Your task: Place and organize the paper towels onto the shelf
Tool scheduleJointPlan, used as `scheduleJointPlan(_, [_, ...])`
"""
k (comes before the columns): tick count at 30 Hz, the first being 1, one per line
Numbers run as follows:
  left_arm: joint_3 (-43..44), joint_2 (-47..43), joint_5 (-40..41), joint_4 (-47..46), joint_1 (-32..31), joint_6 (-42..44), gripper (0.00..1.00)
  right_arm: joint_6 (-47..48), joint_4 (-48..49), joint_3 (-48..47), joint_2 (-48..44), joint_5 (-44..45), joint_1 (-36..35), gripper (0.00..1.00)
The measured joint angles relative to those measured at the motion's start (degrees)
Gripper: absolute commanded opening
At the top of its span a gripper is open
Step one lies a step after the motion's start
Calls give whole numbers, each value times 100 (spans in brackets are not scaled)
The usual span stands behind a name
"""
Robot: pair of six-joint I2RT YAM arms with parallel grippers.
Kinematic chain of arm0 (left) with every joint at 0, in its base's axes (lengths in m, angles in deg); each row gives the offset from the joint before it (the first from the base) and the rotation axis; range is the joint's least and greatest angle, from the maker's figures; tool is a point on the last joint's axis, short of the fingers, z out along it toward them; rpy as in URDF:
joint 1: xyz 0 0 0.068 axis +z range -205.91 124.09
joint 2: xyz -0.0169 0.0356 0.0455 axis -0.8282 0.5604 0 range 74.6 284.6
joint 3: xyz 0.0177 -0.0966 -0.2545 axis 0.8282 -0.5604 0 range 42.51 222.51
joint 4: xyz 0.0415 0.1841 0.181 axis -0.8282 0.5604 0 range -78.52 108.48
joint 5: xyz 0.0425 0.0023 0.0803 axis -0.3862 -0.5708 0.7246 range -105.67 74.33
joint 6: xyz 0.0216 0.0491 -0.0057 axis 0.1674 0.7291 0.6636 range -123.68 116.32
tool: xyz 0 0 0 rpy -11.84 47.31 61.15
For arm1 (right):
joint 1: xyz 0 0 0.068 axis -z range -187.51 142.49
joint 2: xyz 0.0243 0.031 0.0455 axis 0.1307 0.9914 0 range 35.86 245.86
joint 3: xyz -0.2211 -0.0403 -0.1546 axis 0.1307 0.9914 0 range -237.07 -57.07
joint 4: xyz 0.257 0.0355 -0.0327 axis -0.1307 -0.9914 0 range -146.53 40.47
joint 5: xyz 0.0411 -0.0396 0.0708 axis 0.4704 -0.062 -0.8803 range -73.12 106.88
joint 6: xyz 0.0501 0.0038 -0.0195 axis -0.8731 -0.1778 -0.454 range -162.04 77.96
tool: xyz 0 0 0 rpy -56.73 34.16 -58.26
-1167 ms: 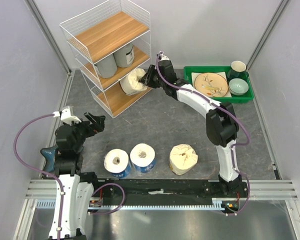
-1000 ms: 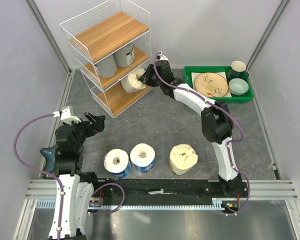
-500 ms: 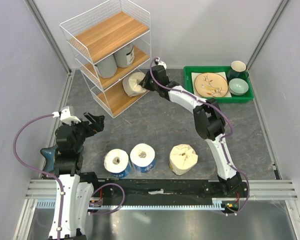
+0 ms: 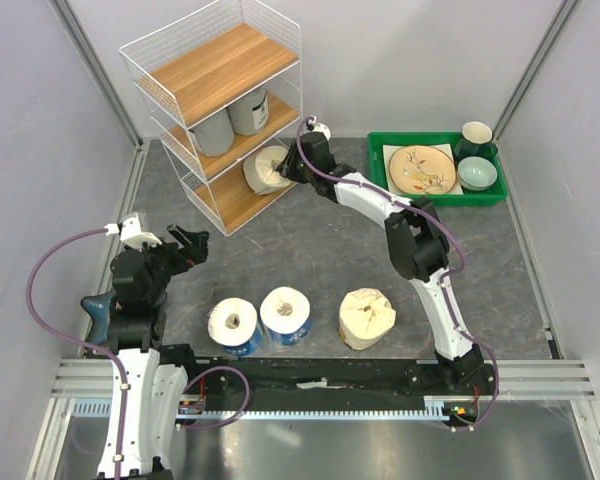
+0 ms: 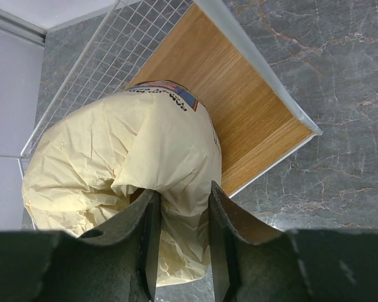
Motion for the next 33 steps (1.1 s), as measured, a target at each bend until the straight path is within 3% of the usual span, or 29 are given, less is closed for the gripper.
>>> scheduleJointPlan(10, [0, 0, 0, 26, 0, 0, 100, 0, 59, 85, -52, 179, 0, 41])
scheduleJointPlan(20, [0, 0, 4, 24, 0, 0, 100, 20, 197, 98, -114, 205, 0, 61])
scheduleJointPlan(27, [0, 0, 4, 24, 0, 2, 100, 68, 372, 111, -286, 59, 0, 63])
scheduleJointPlan(33, [0, 0, 4, 26, 0, 2, 100, 94, 669, 831, -861, -127, 0, 65])
